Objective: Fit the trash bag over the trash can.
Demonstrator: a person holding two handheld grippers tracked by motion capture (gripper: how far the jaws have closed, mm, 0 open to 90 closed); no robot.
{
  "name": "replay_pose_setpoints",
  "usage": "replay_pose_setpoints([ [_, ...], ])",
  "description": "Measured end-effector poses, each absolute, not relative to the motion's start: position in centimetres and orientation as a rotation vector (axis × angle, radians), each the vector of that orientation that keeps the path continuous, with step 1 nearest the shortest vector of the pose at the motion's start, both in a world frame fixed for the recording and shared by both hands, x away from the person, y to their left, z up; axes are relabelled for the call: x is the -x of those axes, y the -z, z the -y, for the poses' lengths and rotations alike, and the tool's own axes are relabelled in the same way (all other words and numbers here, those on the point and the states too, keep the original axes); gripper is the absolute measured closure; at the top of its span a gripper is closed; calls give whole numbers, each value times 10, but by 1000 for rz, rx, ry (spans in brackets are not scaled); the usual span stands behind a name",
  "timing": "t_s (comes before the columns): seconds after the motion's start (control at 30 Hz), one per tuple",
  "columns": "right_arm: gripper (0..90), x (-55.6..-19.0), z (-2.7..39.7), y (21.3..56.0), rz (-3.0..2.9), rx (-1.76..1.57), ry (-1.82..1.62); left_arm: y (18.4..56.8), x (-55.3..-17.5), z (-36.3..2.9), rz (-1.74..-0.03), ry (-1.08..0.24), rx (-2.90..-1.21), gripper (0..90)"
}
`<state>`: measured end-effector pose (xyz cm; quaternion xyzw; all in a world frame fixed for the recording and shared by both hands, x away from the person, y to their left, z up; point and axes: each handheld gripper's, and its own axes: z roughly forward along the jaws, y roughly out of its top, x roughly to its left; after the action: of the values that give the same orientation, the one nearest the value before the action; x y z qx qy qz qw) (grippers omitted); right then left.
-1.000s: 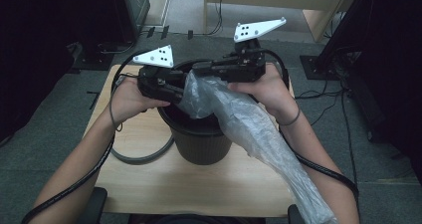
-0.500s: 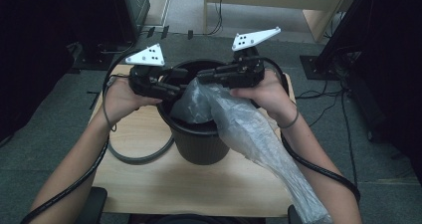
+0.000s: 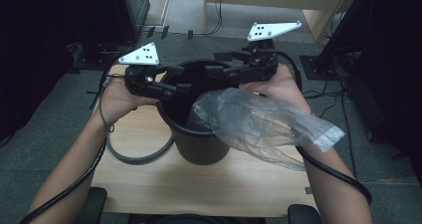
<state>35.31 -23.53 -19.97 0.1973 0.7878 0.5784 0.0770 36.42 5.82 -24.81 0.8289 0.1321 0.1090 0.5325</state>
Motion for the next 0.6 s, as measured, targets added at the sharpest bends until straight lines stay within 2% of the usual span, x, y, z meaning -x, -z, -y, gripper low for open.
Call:
replay_pose_setpoints([
  [0.6, 495, -352, 306, 225, -2315, -750, -1598, 257, -363, -57, -314, -221, -1967, 390],
])
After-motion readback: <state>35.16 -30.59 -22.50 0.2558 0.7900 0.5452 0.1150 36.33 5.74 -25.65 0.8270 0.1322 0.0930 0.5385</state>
